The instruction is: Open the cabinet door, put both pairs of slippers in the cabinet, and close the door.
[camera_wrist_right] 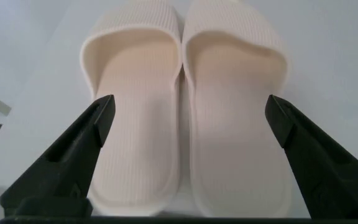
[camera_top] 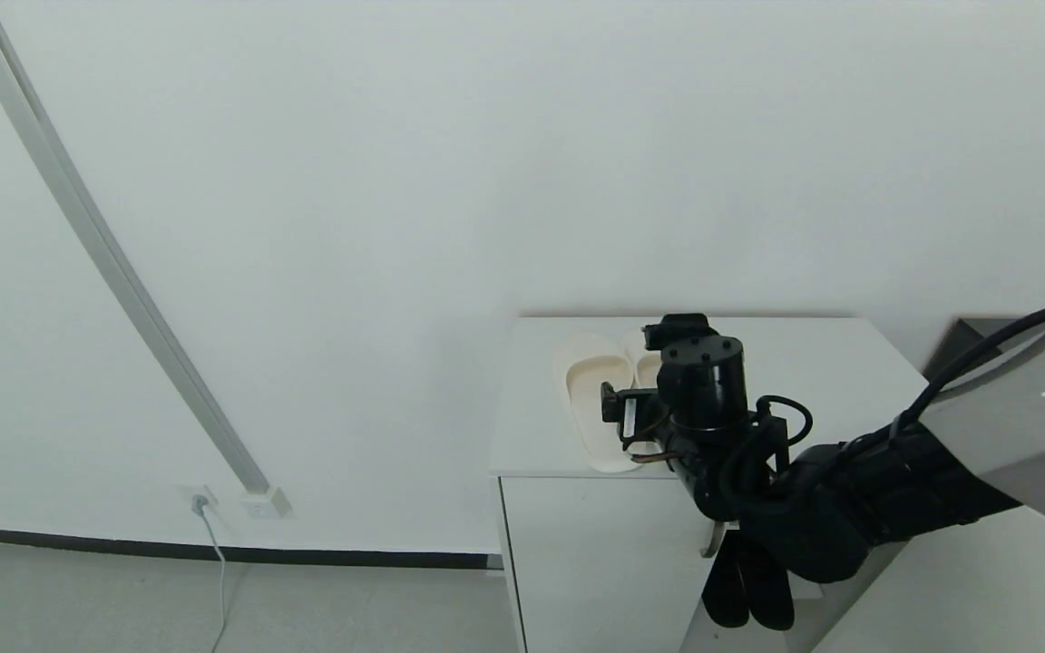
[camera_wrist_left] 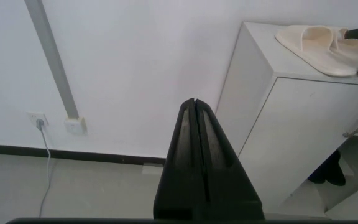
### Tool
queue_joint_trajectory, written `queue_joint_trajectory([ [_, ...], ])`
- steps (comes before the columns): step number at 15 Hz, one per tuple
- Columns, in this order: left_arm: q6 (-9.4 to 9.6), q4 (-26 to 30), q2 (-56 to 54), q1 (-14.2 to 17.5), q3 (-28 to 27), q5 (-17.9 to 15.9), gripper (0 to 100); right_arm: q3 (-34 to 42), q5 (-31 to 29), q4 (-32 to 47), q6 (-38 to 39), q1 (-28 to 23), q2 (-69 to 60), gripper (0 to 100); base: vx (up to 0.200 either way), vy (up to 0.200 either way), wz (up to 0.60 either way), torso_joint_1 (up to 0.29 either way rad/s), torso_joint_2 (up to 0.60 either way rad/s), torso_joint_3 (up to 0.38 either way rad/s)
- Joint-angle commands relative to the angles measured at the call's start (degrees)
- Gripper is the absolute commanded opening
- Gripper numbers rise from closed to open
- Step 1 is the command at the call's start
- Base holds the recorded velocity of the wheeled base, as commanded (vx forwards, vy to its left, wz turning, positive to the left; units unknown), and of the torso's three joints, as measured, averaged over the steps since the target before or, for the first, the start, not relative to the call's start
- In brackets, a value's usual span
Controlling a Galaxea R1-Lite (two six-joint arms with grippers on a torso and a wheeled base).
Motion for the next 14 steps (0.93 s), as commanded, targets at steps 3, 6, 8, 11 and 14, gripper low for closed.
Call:
queue_joint_trajectory([
  [3, -0.15, 0.0, 0.0, 0.09, 0.01, 0.05, 0, -0.06, 0.83, -3.91, -0.67, 0.0, 5.21, 100, 0.0, 0.0, 0.0, 0.0, 0.0, 0.0],
  [6, -0.15, 0.0, 0.0, 0.09, 0.01, 0.05, 0, -1.29, 3.21, -5.14, -1.99, -0.53, 6.97, 100, 0.0, 0.0, 0.0, 0.0, 0.0, 0.0],
  [8, -0.15, 0.0, 0.0, 0.0, 0.01, 0.14, 0, -4.72, 3.56, -4.97, -2.96, -1.58, 9.08, 100, 0.0, 0.0, 0.0, 0.0, 0.0, 0.0],
  [11, -0.15, 0.0, 0.0, 0.09, 0.01, 0.23, 0, -10.35, 4.79, -4.79, -4.19, -3.25, 12.25, 100, 0.0, 0.0, 0.0, 0.0, 0.0, 0.0],
  [14, -0.24, 0.0, 0.0, 0.0, 0.01, 0.23, 0, -14.92, 6.19, -2.77, -4.19, -4.75, 14.44, 100, 0.0, 0.0, 0.0, 0.0, 0.0, 0.0],
])
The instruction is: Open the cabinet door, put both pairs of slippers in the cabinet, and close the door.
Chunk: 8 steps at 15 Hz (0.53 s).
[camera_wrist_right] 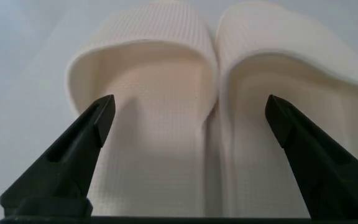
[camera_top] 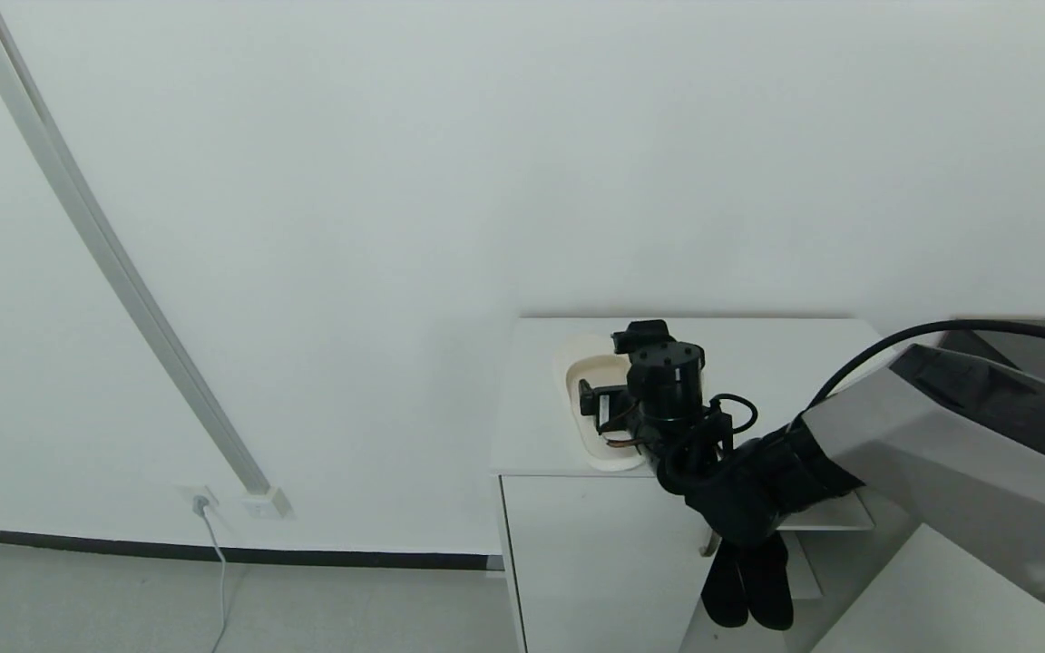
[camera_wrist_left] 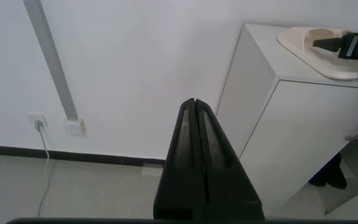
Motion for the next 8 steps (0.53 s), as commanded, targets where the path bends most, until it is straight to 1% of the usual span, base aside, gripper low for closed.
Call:
queue_joint_trajectory([
  [1, 0.05, 0.0, 0.0, -0.02, 0.01, 0.01, 0, -2.66, 0.01, 0.45, 0.02, -0.87, 2.56, 100, 0.0, 0.0, 0.0, 0.0, 0.0, 0.0],
  [4, -0.04, 0.0, 0.0, 0.06, 0.01, 0.1, 0, -5.64, 0.01, 2.92, 0.02, -1.14, 3.09, 100, 0.0, 0.0, 0.0, 0.0, 0.0, 0.0],
  [8, -0.04, 0.0, 0.0, 0.06, 0.01, 0.1, 0, -7.66, 0.01, 3.18, -0.77, -1.49, 4.85, 100, 0.0, 0.0, 0.0, 0.0, 0.0, 0.0],
])
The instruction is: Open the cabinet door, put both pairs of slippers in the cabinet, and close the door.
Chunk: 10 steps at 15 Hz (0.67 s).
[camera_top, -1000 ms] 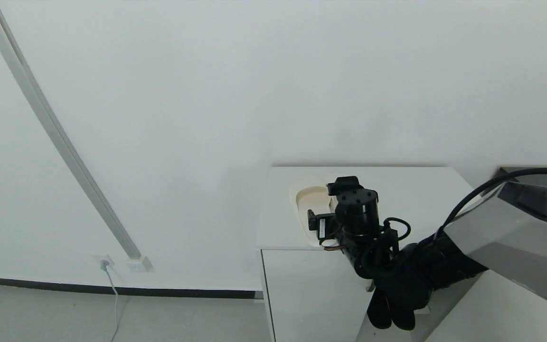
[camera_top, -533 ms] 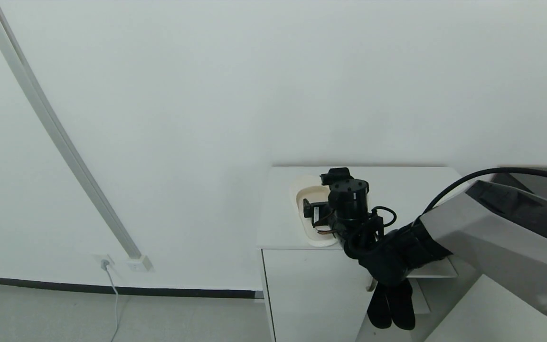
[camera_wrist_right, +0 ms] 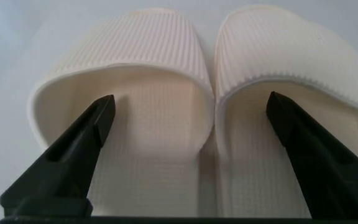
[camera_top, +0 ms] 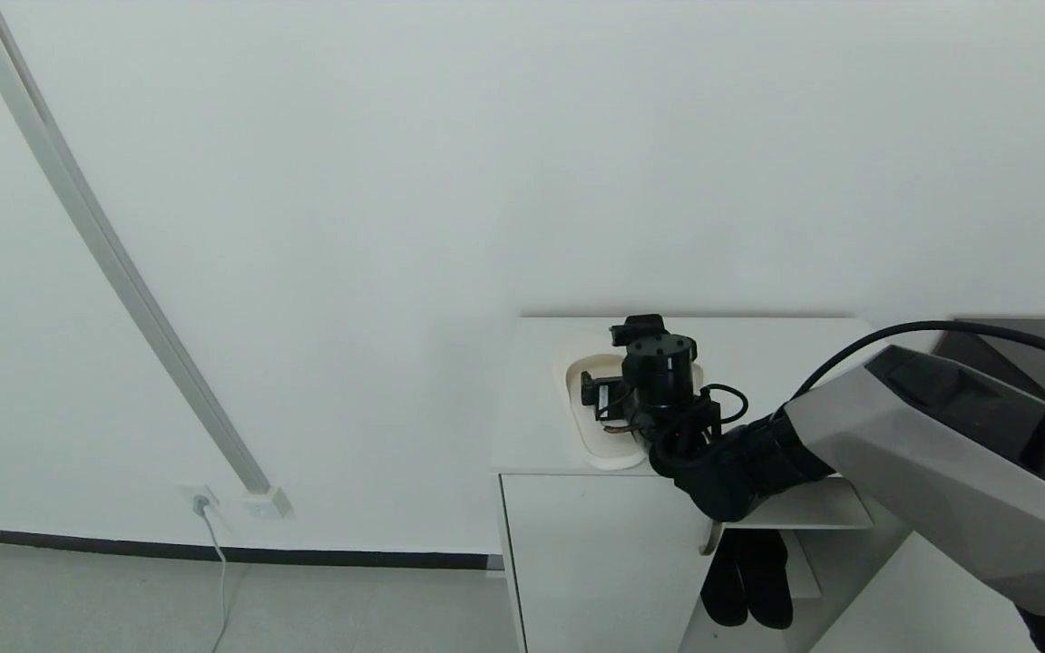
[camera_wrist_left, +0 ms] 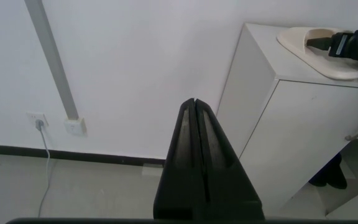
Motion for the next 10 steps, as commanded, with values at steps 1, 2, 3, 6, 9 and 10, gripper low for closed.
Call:
queue_joint_trajectory([
  [1, -0.04, 0.0, 0.0, -0.02, 0.01, 0.01, 0, -1.27, -0.01, 0.11, 0.0, -0.1, 1.31, 100, 0.0, 0.0, 0.0, 0.0, 0.0, 0.0],
  [2, -0.04, 0.0, 0.0, 0.06, 0.01, 0.01, 0, -1.27, -0.01, 0.11, -0.09, -0.1, 1.31, 0, 0.0, 0.0, 0.0, 0.0, 0.0, 0.0],
  [3, -0.04, 0.0, 0.0, 0.06, 0.01, 0.01, 0, -1.27, -0.01, 0.11, -0.53, -0.1, 1.31, 0, 0.0, 0.0, 0.0, 0.0, 0.0, 0.0],
  [6, -0.04, 0.0, 0.0, 0.06, 0.01, 0.01, 0, -1.27, -0.1, 0.02, -1.06, -0.1, 1.14, 0, 0.0, 0.0, 0.0, 0.0, 0.0, 0.0],
  [9, -0.04, 0.0, 0.0, -0.02, 0.01, 0.01, 0, -1.18, -0.19, -0.07, -1.06, -0.01, 0.78, 0, 0.0, 0.0, 0.0, 0.0, 0.0, 0.0],
  [10, -0.04, 0.0, 0.0, -0.02, 0.01, 0.01, 0, -1.18, -0.36, -0.07, -1.06, 0.08, 0.52, 0, 0.0, 0.0, 0.0, 0.0, 0.0, 0.0],
])
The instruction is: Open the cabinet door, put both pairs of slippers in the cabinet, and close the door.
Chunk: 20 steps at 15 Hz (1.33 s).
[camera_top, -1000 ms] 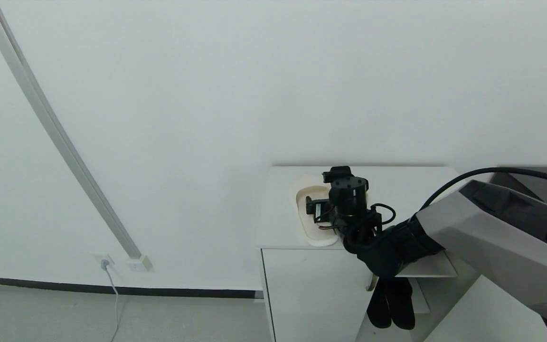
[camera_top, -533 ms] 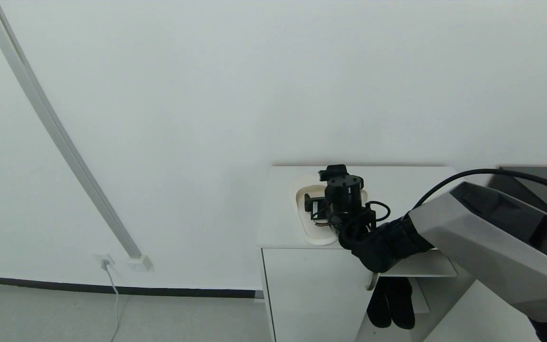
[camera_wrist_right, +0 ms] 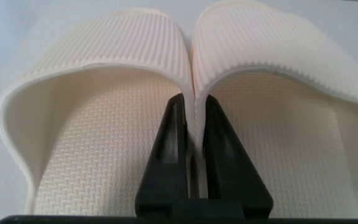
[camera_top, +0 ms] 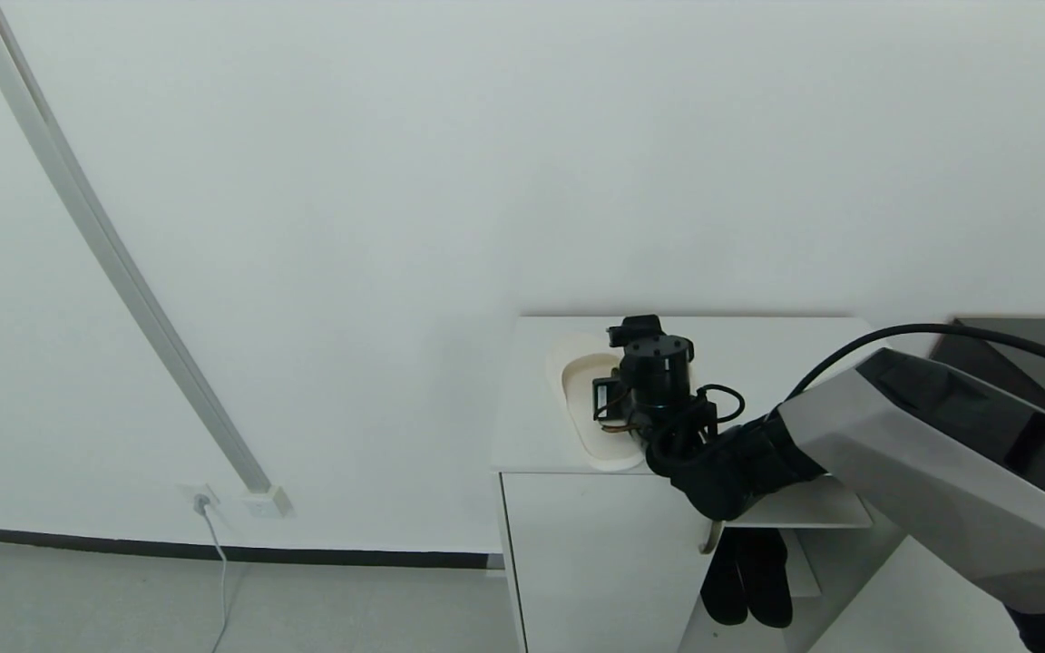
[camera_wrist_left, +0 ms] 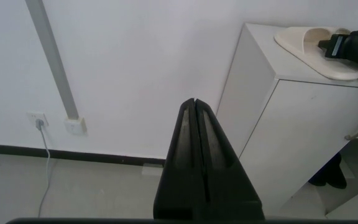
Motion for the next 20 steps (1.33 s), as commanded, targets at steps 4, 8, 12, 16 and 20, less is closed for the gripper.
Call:
queue_joint_trajectory([
  [4, -0.02, 0.0, 0.0, -0.02, 0.01, 0.01, 0, 2.86, -0.15, -0.15, -0.01, 1.07, -5.33, 0, 0.0, 0.0, 0.0, 0.0, 0.0, 0.0],
  [8, -0.02, 0.0, 0.0, -0.02, 0.01, -0.07, 0, 13.5, 1.79, -0.59, 0.08, 2.74, -15.44, 0, 0.0, 0.0, 0.0, 0.0, 0.0, 0.0],
  [12, -0.02, 0.0, 0.0, -0.02, 0.01, -0.07, 0, 26.33, 3.55, -3.32, -0.01, 6.17, -24.49, 0, 0.0, 0.0, 0.0, 0.0, 0.0, 0.0],
  [16, -0.02, -0.09, 0.0, 0.06, 0.01, -0.07, 0, 39.78, 8.12, -4.55, -0.36, 7.57, -32.31, 0, 0.0, 0.0, 0.0, 0.0, 0.0, 0.0],
  [20, -0.02, 0.0, 0.0, -0.02, 0.01, -0.07, 0, 45.14, 13.83, -5.16, -0.45, 7.48, -36.62, 0, 0.0, 0.0, 0.0, 0.0, 0.0, 0.0],
])
